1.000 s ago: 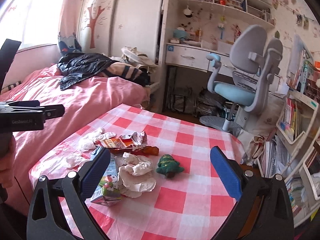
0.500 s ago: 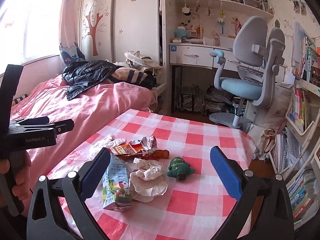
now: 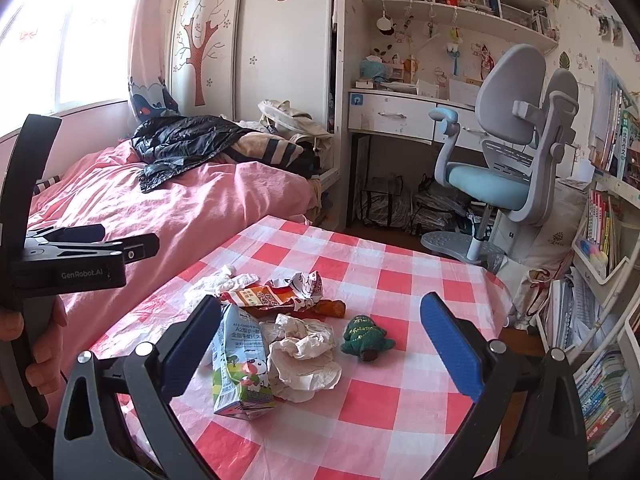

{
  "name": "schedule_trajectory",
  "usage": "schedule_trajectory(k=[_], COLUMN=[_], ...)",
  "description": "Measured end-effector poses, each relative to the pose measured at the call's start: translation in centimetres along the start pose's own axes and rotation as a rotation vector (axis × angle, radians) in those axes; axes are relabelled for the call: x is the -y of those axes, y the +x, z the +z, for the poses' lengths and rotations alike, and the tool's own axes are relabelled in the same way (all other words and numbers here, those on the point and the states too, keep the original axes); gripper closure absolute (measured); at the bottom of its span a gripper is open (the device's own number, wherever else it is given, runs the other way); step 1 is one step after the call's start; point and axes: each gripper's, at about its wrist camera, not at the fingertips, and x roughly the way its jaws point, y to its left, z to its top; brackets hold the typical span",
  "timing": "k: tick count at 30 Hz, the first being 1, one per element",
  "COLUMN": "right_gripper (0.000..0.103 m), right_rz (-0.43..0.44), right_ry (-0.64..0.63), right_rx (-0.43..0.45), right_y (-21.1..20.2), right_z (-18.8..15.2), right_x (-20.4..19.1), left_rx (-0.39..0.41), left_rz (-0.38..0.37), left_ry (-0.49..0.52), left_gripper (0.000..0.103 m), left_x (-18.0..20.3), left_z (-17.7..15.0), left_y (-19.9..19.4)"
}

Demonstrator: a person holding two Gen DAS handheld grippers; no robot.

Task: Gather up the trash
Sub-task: 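Move both tools toward the trash pile on the checked table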

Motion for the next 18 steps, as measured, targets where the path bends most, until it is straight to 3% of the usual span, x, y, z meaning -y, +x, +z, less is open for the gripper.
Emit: schedule_trajectory(k=[18], right_gripper=[0.007], right_rz=[-0.020], right_ry=[-0.082], right_rx=[0.004], right_y=[-0.3], right_z=[0.0], right_x=[-1.6], left_rx=[0.019], left_rz=[-0.019], left_ry=[0.046], left_gripper=[0.007], left_x=[1.1], left_z=[-0.2], left_y=[-1.2])
